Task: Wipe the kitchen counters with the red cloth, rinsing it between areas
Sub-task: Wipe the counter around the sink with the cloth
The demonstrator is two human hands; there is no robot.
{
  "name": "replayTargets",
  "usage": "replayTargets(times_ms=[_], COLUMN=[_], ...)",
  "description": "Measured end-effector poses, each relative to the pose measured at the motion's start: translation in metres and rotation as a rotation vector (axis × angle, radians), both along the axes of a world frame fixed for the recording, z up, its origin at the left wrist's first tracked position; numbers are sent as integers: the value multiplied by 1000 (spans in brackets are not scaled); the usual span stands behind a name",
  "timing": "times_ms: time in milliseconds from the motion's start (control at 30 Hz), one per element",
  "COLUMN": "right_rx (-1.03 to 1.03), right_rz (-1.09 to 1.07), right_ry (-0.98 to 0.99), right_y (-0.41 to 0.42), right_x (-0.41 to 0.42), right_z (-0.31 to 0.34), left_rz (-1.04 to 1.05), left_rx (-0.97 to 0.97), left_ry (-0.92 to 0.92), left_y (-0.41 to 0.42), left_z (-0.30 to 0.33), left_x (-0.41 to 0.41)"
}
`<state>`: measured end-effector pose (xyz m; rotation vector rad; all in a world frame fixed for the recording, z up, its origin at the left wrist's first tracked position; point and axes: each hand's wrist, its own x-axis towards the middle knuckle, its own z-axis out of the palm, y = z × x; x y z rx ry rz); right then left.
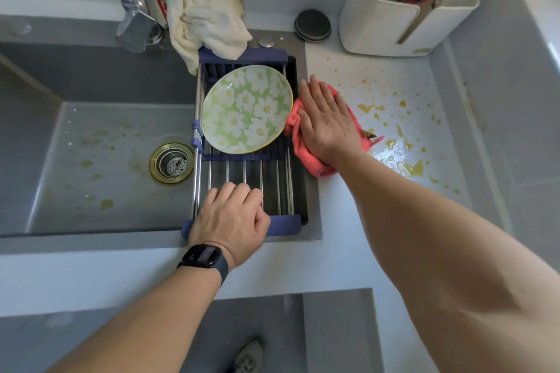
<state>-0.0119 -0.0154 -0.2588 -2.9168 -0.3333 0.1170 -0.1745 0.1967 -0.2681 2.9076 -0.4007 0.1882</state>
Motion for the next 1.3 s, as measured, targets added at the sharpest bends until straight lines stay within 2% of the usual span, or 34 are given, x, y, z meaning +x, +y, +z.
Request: replayTargets(times_ms=[133,333,467,567,767,1100,1300], right_rx=[26,52,39,33,-38,-27,-18], right_rz=[-164,-348,-347,-324,-367,-345,-337], right_ry=[-9,16,45,68,89,62,45], right_y=[5,14,13,7,-16,-31,-34], right_x=[-34,-135,-191,-201,-140,12,66], right_z=[-6,-5,-5,-3,2,5,5], left_rz=[7,7,9,3,-7,-21,-27], left_rx=[-3,14,30,31,16,9,4], left_ry=[-1,62,91,86,74,62,56], left_y=[-1,-1,-3,-2,-1,-1,0], left_z=[0,4,7,8,5,3,3], left_x=[-1,-3,-5,-4,-1,-2,-2])
